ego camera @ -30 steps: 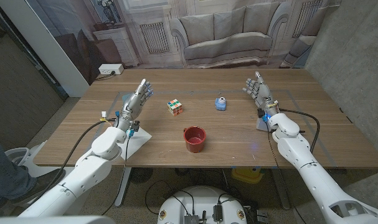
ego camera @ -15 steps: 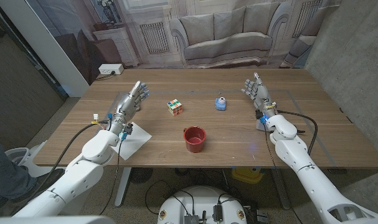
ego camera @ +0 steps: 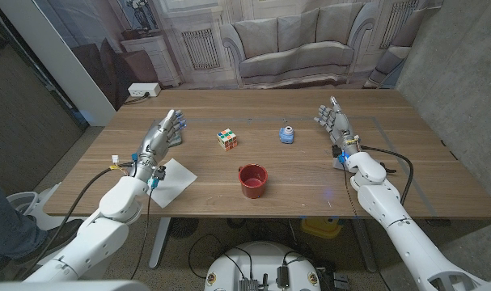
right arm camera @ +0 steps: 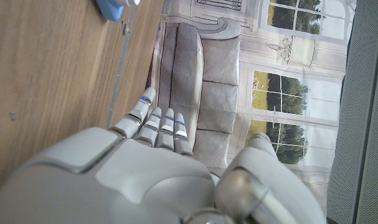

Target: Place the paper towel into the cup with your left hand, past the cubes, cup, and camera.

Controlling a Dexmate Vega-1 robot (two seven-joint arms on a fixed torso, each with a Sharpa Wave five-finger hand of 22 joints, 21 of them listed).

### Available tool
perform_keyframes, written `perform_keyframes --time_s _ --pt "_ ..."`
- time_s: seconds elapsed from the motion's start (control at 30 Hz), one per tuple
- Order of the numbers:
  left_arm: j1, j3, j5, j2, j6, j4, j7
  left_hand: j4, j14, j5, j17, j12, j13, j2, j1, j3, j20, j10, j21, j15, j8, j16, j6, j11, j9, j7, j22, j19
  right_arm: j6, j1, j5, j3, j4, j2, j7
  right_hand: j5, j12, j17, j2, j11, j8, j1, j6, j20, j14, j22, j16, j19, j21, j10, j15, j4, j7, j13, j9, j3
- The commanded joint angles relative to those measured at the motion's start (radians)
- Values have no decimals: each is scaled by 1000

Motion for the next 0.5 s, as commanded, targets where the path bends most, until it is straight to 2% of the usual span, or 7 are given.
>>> perform_keyframes --time_s 0.03,0.5 --pt "83 -37 125 -20 -21 -25 114 -9 20 7 5 9 2 0 14 0 -12 23 10 -7 7 5 25 -2 3 -1 4 21 0 -12 14 1 -14 7 -1 -1 4 4 7 1 7 5 13 -41 5 6 3 8 -2 13 1 -2 -3 1 3 2" --pt "161 -98 168 -33 -64 -30 149 -13 46 10 6 10 2 2 25 -3 -7 50 12 -9 8 6 48 -13 3 -5 5 47 -13 -48 -4 2 -64 8 -44 -3 2 4 17 1 6 12 16 -41 4 6 1 10 -8 12 0 -4 -3 1 3 6"
